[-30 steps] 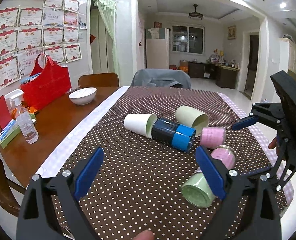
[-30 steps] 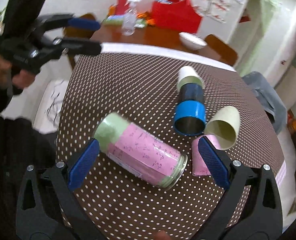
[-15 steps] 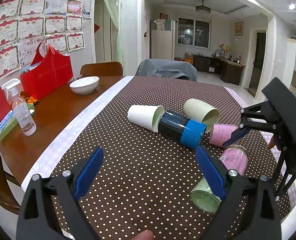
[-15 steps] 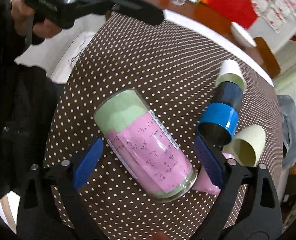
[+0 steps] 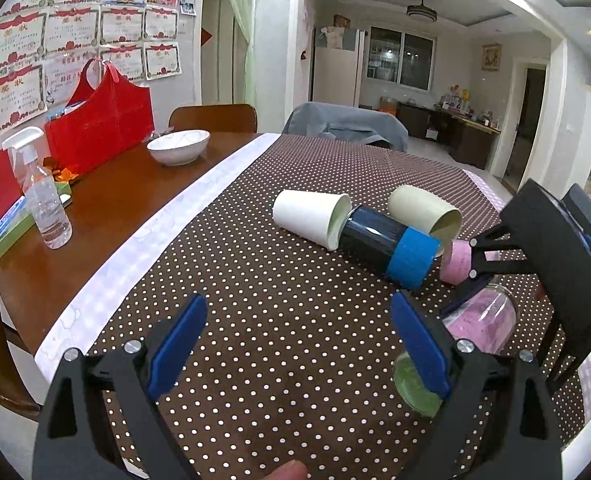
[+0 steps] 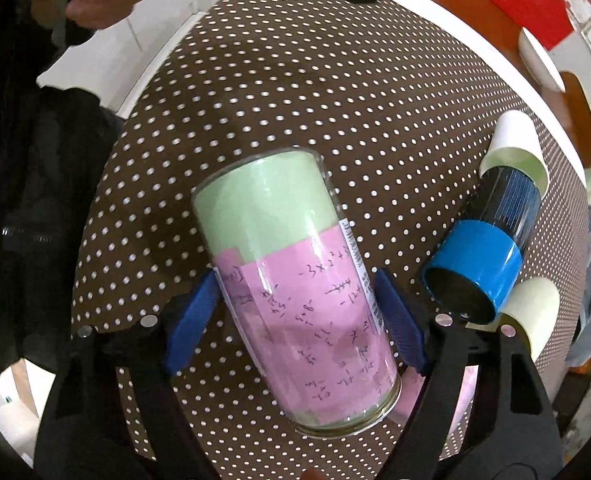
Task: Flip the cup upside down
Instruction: 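Grasp the jar with the right gripper and rotate it upright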
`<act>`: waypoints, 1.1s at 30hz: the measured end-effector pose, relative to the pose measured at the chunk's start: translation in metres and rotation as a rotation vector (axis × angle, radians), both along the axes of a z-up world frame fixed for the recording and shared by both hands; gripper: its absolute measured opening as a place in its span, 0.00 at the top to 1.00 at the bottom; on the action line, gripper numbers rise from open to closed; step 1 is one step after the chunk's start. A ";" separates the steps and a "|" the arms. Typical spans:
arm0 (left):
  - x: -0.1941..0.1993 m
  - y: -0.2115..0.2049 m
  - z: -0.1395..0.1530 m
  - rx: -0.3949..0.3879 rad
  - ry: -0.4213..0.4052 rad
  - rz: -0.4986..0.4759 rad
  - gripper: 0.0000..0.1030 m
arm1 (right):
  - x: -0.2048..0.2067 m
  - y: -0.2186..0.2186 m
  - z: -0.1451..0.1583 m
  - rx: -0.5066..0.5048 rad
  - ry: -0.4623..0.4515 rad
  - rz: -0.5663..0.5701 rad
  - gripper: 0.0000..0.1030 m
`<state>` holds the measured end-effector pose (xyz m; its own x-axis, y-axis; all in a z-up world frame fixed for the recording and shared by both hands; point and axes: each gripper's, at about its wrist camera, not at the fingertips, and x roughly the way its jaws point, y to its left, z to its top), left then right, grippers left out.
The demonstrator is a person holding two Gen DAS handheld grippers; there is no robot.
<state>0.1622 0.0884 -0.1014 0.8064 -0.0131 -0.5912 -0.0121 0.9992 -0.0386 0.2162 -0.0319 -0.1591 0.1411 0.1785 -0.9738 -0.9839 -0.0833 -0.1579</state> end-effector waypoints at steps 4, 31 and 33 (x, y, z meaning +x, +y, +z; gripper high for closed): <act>0.002 0.004 -0.003 -0.007 0.009 0.004 0.11 | 0.007 0.005 -0.002 -0.002 0.014 -0.031 0.25; -0.020 -0.001 0.004 -0.013 -0.045 -0.046 0.11 | 0.017 -0.030 0.042 0.311 0.012 -0.442 0.31; -0.022 -0.004 0.005 -0.015 -0.049 -0.063 0.11 | 0.016 -0.043 0.047 0.378 0.022 -0.515 0.31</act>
<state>0.1399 0.0840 -0.0967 0.8319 -0.0732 -0.5500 0.0531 0.9972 -0.0525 0.2320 -0.0749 -0.1126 0.2813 0.4248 -0.8605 -0.8862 0.4590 -0.0631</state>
